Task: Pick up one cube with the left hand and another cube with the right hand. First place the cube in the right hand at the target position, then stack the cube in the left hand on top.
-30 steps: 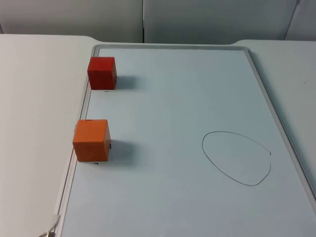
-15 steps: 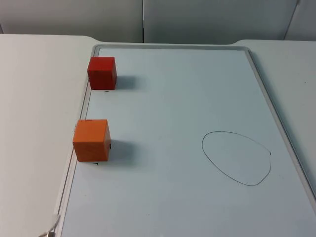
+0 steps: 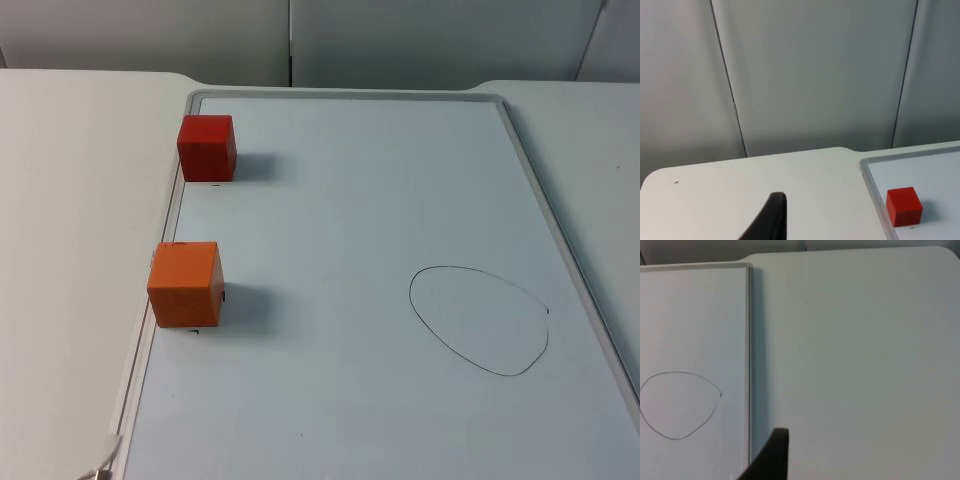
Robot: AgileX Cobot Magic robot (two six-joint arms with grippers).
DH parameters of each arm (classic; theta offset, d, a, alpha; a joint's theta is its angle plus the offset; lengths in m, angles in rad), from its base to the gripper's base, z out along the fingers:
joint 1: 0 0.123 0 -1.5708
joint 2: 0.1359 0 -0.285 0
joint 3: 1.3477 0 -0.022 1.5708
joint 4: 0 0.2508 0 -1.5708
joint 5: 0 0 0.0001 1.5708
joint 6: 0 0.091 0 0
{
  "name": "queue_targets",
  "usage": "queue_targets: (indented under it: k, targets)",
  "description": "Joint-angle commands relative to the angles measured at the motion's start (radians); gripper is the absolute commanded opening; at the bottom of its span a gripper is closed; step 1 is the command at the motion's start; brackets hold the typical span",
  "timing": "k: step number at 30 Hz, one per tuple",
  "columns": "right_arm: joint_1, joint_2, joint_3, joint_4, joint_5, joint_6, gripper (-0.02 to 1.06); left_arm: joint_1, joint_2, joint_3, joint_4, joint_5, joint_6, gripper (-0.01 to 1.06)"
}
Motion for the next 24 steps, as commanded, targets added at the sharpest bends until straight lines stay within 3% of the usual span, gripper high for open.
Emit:
queue_targets:
  k: [1,5,8,12,24]
  targets:
    - [-0.009,-0.004,0.004,0.002,-0.009,0.0,0.99,0.003,0.059,-0.055,-0.039,-0.03,0.027,1.05]
    - [-0.009,-0.004,0.004,0.002,-0.009,0.0,0.99,0.003,0.265,-0.204,-0.173,-0.003,0.166,1.04]
    - [-0.009,-0.004,0.004,0.002,-0.009,0.0,0.99,0.003,0.352,-0.28,-0.202,0.049,0.192,1.03]
    - [-0.009,-0.004,0.004,0.002,-0.009,0.0,0.99,-0.01,0.474,-0.376,-0.244,0.083,0.198,1.03]
    - [-0.009,-0.004,0.004,0.002,-0.009,0.0,0.99,-0.171,0.867,-0.601,-0.239,0.093,0.133,1.03]
